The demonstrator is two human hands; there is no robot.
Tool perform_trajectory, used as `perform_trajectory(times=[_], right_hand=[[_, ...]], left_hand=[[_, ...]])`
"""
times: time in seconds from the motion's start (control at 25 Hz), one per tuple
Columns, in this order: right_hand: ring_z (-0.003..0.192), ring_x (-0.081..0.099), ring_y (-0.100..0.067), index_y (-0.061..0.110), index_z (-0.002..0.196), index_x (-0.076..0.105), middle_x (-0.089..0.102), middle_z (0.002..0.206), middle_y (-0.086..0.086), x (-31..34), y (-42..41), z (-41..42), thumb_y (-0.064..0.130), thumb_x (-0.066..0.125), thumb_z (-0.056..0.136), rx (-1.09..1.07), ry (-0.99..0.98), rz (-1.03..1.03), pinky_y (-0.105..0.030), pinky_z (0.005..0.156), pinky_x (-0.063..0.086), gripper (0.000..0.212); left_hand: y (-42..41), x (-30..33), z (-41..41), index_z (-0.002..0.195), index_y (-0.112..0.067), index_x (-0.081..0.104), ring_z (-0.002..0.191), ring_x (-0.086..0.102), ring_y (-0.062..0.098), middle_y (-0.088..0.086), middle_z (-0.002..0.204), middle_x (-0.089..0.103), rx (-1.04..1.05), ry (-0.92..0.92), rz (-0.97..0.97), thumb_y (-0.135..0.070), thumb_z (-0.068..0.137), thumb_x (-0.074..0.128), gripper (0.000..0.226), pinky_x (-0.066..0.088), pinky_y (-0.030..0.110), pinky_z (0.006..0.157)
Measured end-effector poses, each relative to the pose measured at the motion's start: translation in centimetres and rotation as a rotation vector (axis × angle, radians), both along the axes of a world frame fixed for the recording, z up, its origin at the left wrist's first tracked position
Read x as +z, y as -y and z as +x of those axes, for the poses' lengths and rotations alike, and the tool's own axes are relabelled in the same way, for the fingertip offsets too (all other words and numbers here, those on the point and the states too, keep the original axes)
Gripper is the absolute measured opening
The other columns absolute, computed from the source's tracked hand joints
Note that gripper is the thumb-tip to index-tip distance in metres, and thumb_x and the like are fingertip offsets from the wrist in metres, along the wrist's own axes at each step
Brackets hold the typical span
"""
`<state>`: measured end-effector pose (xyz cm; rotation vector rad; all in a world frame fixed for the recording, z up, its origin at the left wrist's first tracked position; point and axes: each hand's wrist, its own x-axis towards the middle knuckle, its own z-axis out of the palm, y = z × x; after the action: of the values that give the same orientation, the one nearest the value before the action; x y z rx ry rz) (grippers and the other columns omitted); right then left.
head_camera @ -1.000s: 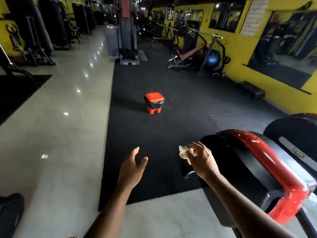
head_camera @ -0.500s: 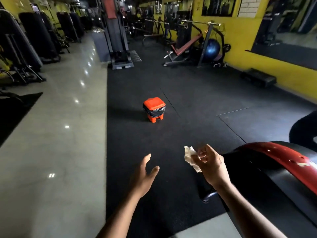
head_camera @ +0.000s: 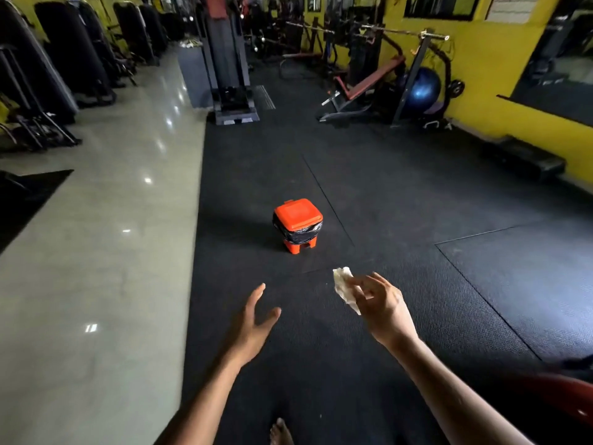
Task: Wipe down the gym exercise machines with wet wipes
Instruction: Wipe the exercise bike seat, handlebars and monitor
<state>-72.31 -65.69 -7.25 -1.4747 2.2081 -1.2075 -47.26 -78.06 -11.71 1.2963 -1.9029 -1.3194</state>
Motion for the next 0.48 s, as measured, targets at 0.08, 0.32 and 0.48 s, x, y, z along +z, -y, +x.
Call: perform_trajectory(times=[0.08, 0.32, 0.48], right_hand=[[0.079, 0.064, -0.004, 0.030, 0.102, 0.074, 0.065, 0.092, 0.013, 0.0, 6.5, -2.3, 0.027, 0.064, 0.098, 0.008, -0.021, 0.010, -0.029, 0.070, 0.053, 0.012], [0.084, 0.069, -0.002, 0.033, 0.114, 0.069, 0.065, 0.106, 0.018, 1.1, 18.7, -10.6, 0.027, 0.060, 0.101, 0.016, -0.066, 0.085, -0.027, 0.069, 0.057, 0.017], [0.077, 0.068, 0.003, 0.028, 0.099, 0.072, 0.070, 0.096, 0.017, -0.7, 26.5, -15.6, 0.025, 0.067, 0.097, -0.070, 0.039, 0.114, -0.013, 0.060, 0.050, 0.007]], left_hand=[[6.5, -1.2, -1.9, 0.160, -0.026, 0.035, 0.152, 0.032, 0.012, -0.004, 0.166, 0.034, -0.009, 0.039, 0.029, -0.039, 0.101, 0.066, 0.068, 0.030, 0.039, 0.125], [21.3, -0.5, -9.6, 0.158, -0.034, 0.036, 0.150, 0.037, 0.011, -0.009, 0.164, 0.037, -0.062, 0.107, 0.094, -0.078, 0.073, 0.051, 0.096, 0.031, 0.041, 0.124], [31.6, -1.8, -16.0, 0.157, -0.028, 0.039, 0.150, 0.037, 0.013, -0.002, 0.163, 0.040, -0.097, 0.142, 0.079, -0.069, 0.079, 0.062, 0.091, 0.032, 0.041, 0.124]])
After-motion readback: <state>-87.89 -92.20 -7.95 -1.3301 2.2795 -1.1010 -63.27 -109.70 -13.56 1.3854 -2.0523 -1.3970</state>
